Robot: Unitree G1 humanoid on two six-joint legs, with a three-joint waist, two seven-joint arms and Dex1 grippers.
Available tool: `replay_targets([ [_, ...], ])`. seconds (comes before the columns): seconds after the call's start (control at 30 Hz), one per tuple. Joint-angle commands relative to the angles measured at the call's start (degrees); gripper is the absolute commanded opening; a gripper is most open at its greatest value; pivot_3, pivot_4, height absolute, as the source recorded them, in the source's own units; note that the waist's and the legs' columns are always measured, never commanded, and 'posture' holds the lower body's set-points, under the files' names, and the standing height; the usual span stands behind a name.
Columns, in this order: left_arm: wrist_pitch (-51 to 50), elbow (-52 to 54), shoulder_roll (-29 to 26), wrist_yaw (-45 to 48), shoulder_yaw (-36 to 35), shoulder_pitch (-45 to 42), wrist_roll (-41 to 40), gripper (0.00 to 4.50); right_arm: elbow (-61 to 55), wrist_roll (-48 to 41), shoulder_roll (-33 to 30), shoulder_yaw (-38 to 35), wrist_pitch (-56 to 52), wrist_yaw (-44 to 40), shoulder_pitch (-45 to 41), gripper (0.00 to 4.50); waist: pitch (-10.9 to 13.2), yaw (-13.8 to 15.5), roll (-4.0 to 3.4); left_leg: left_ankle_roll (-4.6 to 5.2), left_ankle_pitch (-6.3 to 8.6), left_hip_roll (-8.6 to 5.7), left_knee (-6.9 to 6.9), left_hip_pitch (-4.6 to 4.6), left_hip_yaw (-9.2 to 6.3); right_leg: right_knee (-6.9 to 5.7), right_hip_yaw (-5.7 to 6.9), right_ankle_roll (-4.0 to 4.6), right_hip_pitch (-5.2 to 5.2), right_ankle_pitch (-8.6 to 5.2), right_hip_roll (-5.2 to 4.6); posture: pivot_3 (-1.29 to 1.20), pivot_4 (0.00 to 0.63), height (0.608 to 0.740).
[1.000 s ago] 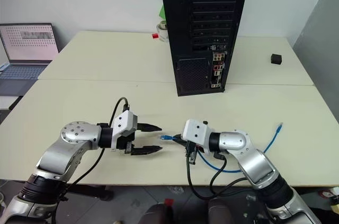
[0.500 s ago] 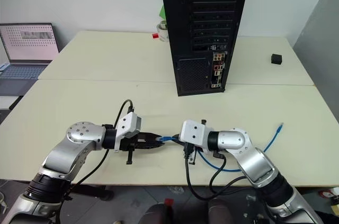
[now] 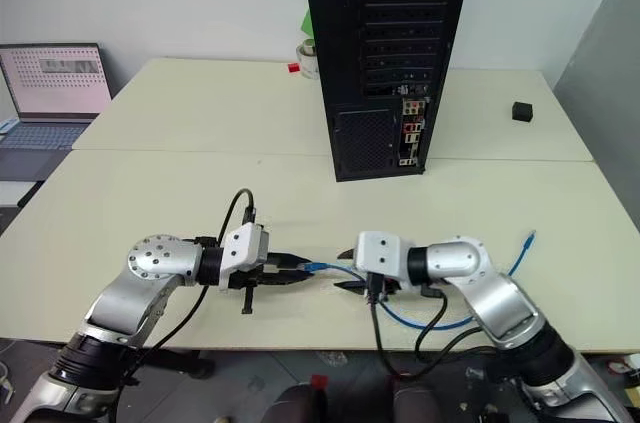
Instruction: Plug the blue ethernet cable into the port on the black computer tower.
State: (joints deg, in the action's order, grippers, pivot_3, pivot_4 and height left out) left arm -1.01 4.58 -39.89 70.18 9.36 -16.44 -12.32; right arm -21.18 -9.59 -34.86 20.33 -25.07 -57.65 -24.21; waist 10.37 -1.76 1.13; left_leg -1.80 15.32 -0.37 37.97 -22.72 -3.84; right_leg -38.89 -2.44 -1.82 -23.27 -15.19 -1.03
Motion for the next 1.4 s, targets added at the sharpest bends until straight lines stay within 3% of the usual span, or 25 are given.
replay_targets([
  [0.03, 12.50, 0.70, 1.19, -2.80, 0.59, 0.97, 4.63, 0.27, -4.62, -9.34, -1.31, -7.57, -7.10, -1.75, -0.18, 3.23, 0.00, 0.01, 0.00, 0.00, 0.00, 0.00, 0.00, -0.01, -0.01, 0.00, 0.01, 0.00, 0.00, 0.00, -0.04, 0.00, 0.150, 0.740],
  [0.07, 16.81, -0.19, 1.61, -4.32, 0.58, 1.06, 6.69, 0.27, -5.21, -11.37, -1.40, -9.00, -9.15, -1.51, 0.16, 3.48, 0.00, 0.02, 0.00, 0.00, 0.00, 0.01, 0.00, 0.00, -0.02, 0.00, 0.01, 0.00, 0.00, 0.00, -0.04, 0.00, 0.150, 0.740],
  [0.23, 43.53, -8.85, 4.88, -18.13, -1.86, -0.61, 18.99, 0.27, -7.57, -21.69, 2.54, -14.41, -21.78, 4.50, 2.24, 3.50, 0.00, 0.03, 0.00, 0.00, 0.00, 0.01, 0.00, -0.01, -0.02, 0.01, 0.00, 0.01, 0.02, 0.01, -0.12, 0.00, 0.150, 0.740],
  [0.37, 56.70, -15.62, 5.49, -27.90, -3.26, -2.52, 26.99, 0.27, -7.93, -25.69, 8.25, -15.38, -27.33, 11.21, 2.90, 3.50, -0.01, 0.05, 0.00, 0.00, 0.00, -0.01, -0.01, -0.02, -0.03, -0.01, 0.01, 0.02, 0.02, 0.01, -0.13, 0.00, 0.150, 0.740],
  [0.57, 64.35, -20.23, 5.25, -37.19, -3.76, -4.47, 33.57, 0.27, -6.45, -26.67, 13.20, -14.26, -28.56, 16.60, 2.99, 3.50, -0.01, 0.07, 0.00, 0.00, 0.00, -0.05, 0.00, -0.03, -0.05, -0.02, 0.05, 0.00, 0.01, 0.01, -0.11, 0.00, 0.150, 0.740],
  [0.83, 65.45, -20.81, 4.19, -42.68, -2.60, -5.69, 36.25, 0.27, -5.21, -27.15, 16.21, -12.89, -27.88, 18.76, 2.75, 3.50, -0.01, -0.04, -0.01, 0.01, 0.00, -0.05, 0.00, -0.02, -0.07, -0.05, 0.09, 0.00, 0.01, 0.01, -0.02, 0.00, 0.150, 0.740],
  [1.13, 65.05, -19.71, 3.02, -44.84, -1.29, -5.41, 36.98, 0.27, -4.11, -27.11, 18.55, -12.60, -26.71, 20.65, 2.08, 1.33, -0.01, -0.05, -0.01, 0.00, 0.00, -0.05, 0.00, -0.03, -0.07, -0.05, 0.10, 0.00, 0.01, 0.01, 0.01, 0.00, 0.150, 0.740],
  [1.4, 63.91, -19.36, 2.75, -46.76, -1.23, -5.35, 37.48, 0.27, -3.84, -27.00, 18.60, -12.23, -26.74, 20.92, 1.82, 0.03, -0.01, -0.06, -0.01, 0.00, 0.00, -0.05, -0.01, -0.02, -0.07, -0.05, 0.10, 0.00, 0.01, 0.01, 0.02, 0.00, 0.150, 0.740],
])
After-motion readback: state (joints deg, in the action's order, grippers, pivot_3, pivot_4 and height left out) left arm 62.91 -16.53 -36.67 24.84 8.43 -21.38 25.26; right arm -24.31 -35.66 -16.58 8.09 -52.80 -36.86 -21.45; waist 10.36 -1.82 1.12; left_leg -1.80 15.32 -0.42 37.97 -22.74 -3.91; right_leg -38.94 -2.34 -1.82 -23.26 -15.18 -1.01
